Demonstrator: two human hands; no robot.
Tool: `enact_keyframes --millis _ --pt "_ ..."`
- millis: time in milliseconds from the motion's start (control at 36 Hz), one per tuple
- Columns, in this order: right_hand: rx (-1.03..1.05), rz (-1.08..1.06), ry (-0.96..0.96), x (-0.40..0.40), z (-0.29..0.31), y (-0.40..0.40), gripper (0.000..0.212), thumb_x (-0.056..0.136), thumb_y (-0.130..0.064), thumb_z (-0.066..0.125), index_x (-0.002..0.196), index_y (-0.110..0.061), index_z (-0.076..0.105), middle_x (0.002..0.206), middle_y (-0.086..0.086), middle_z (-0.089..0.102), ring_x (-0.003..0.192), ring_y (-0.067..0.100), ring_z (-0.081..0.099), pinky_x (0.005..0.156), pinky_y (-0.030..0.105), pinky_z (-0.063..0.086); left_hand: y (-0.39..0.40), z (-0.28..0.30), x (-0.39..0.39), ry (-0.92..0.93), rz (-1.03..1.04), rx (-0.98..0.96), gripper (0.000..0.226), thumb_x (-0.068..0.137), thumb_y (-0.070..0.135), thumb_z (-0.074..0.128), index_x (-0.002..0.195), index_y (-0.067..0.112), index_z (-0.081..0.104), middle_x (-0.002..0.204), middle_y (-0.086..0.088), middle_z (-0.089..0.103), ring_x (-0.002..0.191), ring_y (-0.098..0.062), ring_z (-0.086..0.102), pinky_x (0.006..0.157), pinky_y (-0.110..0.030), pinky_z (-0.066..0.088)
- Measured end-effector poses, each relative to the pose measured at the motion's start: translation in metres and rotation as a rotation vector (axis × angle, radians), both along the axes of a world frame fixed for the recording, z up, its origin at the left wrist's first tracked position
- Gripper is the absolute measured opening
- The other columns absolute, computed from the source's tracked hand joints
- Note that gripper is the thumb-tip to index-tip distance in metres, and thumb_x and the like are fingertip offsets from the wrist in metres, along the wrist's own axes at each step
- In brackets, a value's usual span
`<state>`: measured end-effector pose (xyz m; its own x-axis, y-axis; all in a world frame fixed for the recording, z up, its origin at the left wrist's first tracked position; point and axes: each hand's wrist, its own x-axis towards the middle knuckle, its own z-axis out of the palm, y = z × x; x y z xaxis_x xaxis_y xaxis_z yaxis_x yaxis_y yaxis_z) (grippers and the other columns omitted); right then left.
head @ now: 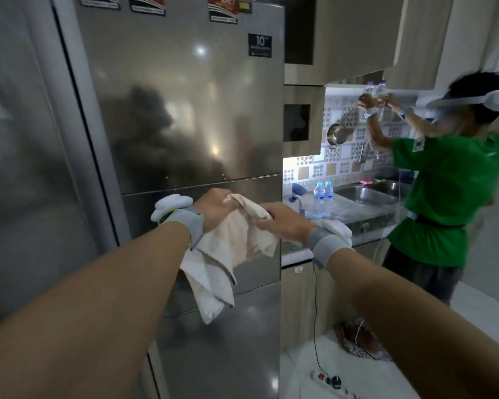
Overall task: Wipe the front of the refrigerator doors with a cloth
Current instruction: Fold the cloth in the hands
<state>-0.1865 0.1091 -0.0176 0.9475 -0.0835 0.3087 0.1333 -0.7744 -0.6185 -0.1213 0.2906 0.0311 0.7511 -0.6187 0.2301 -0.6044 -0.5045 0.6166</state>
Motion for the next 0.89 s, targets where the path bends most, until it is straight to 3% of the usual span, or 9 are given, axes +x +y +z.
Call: enact_keyframes --millis 139,222,278,333,389,528,639,778,889 --pt "-0.008 -0.083 -0.143 0.012 0.013 0.02 0.021 0.084 -0.019 0.067 0.064 -0.016 0.061 0.068 0.003 0.055 0.067 0.012 0.047 0.056 0.025 0.036 0.052 0.003 0.002 0.015 0.053 0.109 0.04 0.076 0.052 0.068 0.085 0.013 0.073 0.088 -0.006 0.072 0.081 -0.023 0.063 0.073 -0.031 0.045" --pt "0.042 -0.066 -0.229 0.02 0.022 0.038 0.021 0.084 -0.022 0.069 0.066 -0.024 0.058 0.068 -0.001 0.055 0.066 0.009 0.046 0.058 0.023 0.036 0.085 0.006 0.007 0.073 0.174 0.27 0.072 0.054 0.078 0.064 0.095 0.019 0.071 0.097 -0.002 0.07 0.088 -0.024 0.066 0.087 -0.037 0.051" --pt "0.075 -0.111 -0.266 0.027 0.026 0.053 0.013 0.082 -0.026 0.07 0.072 -0.022 0.063 0.072 0.0 0.061 0.07 0.013 0.053 0.065 0.028 0.041 0.102 0.007 0.01 0.104 0.233 0.298 0.086 0.055 0.082 0.059 0.112 0.018 0.064 0.108 -0.002 0.065 0.095 -0.025 0.063 0.093 -0.04 0.049" --pt "0.052 -0.161 -0.271 0.035 0.026 0.068 0.011 0.08 -0.03 0.071 0.081 -0.019 0.067 0.08 0.003 0.065 0.078 0.02 0.059 0.073 0.034 0.046 0.114 0.007 0.01 0.173 0.249 0.199 0.07 0.073 0.071 0.058 0.119 0.019 0.06 0.112 -0.002 0.061 0.099 -0.026 0.06 0.094 -0.038 0.047" --pt "0.057 -0.16 -0.248 0.041 0.024 0.082 0.027 0.076 -0.034 0.075 0.099 -0.023 0.064 0.093 0.0 0.064 0.088 0.022 0.059 0.08 0.035 0.047 0.123 0.008 0.007 0.263 0.212 0.034 0.052 0.086 0.055 0.056 0.125 0.021 0.059 0.118 -0.003 0.06 0.106 -0.027 0.058 0.099 -0.041 0.046" --pt "0.358 -0.087 0.007 0.041 0.023 0.116 0.071 0.076 -0.058 0.069 0.125 -0.012 0.045 0.096 0.0 0.053 0.081 0.017 0.052 0.063 0.027 0.041 0.142 0.012 0.002 0.149 0.15 -0.058 0.037 0.096 0.037 0.049 0.131 0.025 0.053 0.128 0.0 0.054 0.117 -0.023 0.05 0.102 -0.036 0.04" --pt "0.235 -0.089 0.242 0.027 0.022 0.127 0.065 0.079 -0.077 0.046 0.092 -0.014 0.053 0.081 0.002 0.062 0.058 0.015 0.056 0.046 0.021 0.035 0.151 0.021 -0.003 0.03 0.167 -0.046 0.035 0.1 0.032 0.038 0.132 0.02 0.049 0.126 -0.002 0.052 0.114 -0.022 0.048 0.095 -0.034 0.038" --pt "0.317 0.092 0.496 0.023 0.014 0.14 0.091 0.077 -0.085 0.023 0.108 -0.01 0.064 0.1 0.007 0.074 0.086 0.026 0.068 0.064 0.032 0.042 0.161 0.024 -0.004 0.142 0.208 -0.262 0.025 0.099 0.036 0.037 0.121 0.028 0.048 0.125 -0.008 0.053 0.113 -0.03 0.051 0.102 -0.048 0.043" --pt "0.61 0.193 0.381 0.023 0.017 0.158 0.07 0.082 -0.072 0.045 0.1 -0.007 0.063 0.092 0.01 0.067 0.078 0.024 0.06 0.069 0.034 0.046 0.158 0.027 -0.012 0.292 0.189 -0.462 0.027 0.102 0.036 0.032 0.125 0.03 0.045 0.127 -0.007 0.051 0.109 -0.026 0.052 0.095 -0.041 0.048"
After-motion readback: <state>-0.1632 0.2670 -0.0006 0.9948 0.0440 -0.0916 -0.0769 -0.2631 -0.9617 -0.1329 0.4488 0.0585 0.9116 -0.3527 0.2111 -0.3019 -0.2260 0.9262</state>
